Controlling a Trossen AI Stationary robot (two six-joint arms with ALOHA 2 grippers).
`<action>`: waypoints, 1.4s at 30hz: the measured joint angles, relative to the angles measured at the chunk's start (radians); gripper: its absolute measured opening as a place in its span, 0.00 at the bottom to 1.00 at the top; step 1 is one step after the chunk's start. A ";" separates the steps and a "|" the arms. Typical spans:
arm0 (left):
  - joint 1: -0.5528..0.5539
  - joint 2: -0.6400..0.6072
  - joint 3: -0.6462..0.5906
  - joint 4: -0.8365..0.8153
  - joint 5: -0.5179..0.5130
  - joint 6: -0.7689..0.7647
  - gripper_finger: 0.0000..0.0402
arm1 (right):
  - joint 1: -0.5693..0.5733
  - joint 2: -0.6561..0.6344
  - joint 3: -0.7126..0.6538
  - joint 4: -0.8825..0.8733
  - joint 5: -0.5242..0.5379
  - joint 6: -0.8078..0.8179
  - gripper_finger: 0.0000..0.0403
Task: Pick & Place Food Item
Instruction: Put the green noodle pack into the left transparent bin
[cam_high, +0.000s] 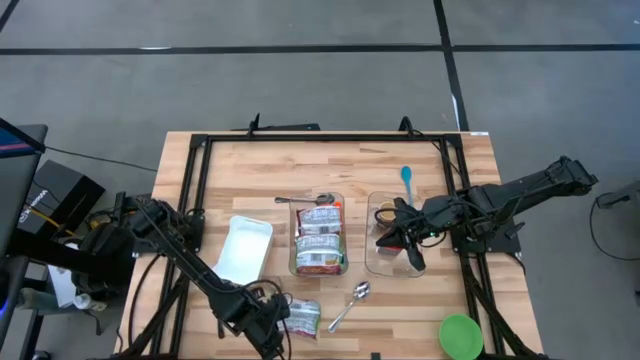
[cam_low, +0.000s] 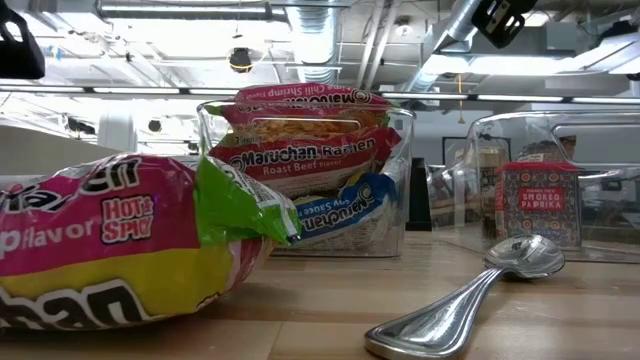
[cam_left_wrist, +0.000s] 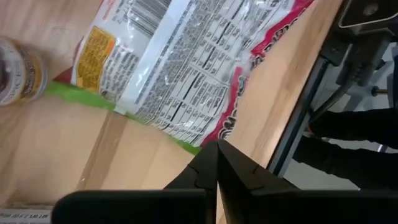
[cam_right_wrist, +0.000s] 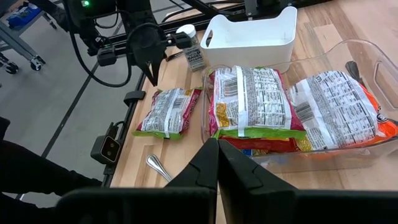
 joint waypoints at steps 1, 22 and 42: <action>0.000 0.000 0.000 -0.008 0.000 -0.010 0.00 | 0.000 0.000 0.000 0.000 0.000 0.000 0.00; -0.019 0.000 0.001 0.067 -0.068 -0.154 0.00 | 0.000 0.000 0.000 -0.001 0.000 -0.008 0.00; 0.015 0.015 0.113 -0.084 -0.086 -0.201 0.00 | 0.000 0.000 0.000 -0.003 0.000 -0.015 0.00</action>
